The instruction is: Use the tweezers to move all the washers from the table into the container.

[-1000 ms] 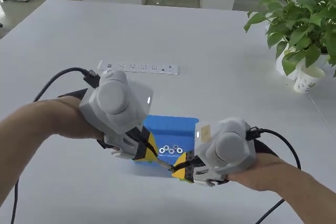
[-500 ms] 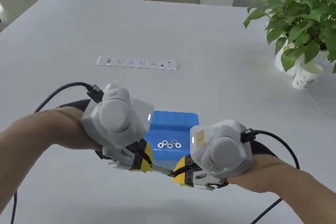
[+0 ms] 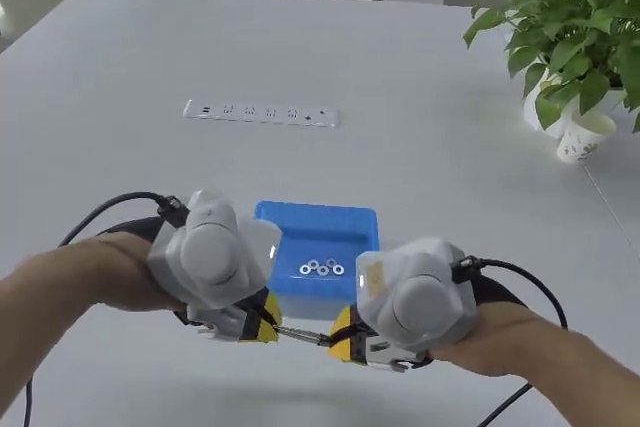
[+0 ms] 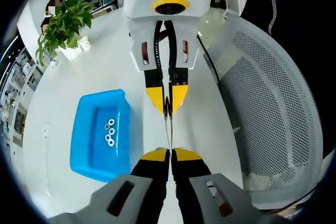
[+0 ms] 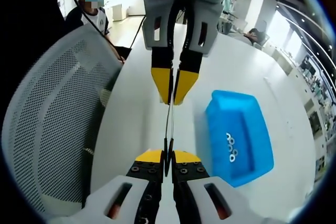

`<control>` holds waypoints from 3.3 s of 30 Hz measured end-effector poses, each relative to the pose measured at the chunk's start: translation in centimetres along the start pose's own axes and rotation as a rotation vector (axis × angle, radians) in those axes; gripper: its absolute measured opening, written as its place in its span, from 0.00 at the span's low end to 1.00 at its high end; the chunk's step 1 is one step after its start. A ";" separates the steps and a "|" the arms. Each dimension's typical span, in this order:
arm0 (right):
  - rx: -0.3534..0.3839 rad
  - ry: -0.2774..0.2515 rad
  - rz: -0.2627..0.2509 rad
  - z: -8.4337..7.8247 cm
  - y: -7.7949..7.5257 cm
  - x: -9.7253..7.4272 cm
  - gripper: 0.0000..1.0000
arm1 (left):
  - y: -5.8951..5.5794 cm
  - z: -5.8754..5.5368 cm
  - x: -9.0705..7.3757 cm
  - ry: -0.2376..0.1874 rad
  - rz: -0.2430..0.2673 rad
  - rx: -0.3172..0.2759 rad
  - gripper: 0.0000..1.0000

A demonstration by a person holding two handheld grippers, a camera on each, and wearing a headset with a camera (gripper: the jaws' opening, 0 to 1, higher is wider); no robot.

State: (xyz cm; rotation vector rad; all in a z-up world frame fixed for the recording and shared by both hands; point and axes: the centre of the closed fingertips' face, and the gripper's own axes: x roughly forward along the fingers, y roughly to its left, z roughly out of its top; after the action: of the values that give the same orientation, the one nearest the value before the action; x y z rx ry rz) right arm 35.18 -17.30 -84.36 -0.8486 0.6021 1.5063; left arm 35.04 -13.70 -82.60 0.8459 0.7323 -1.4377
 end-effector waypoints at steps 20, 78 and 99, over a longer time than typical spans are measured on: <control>0.008 -0.026 0.014 -1.4 1.4 3.2 0.07 | -1.5 -3.1 3.6 0.021 0.006 -0.054 0.06; 0.045 0.026 0.024 -2.6 1.6 3.3 0.21 | -0.9 -4.6 2.7 0.006 0.053 -0.140 0.23; 0.265 -0.101 -0.137 -2.8 -1.8 -2.6 0.47 | 0.0 -3.5 -1.8 -0.187 0.185 -0.323 0.40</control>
State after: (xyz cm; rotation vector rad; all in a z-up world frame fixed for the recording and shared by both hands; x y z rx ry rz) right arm 37.43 -20.86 -83.77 -0.5939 0.6393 1.3032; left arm 35.25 -9.81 -82.90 0.5082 0.7004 -1.1750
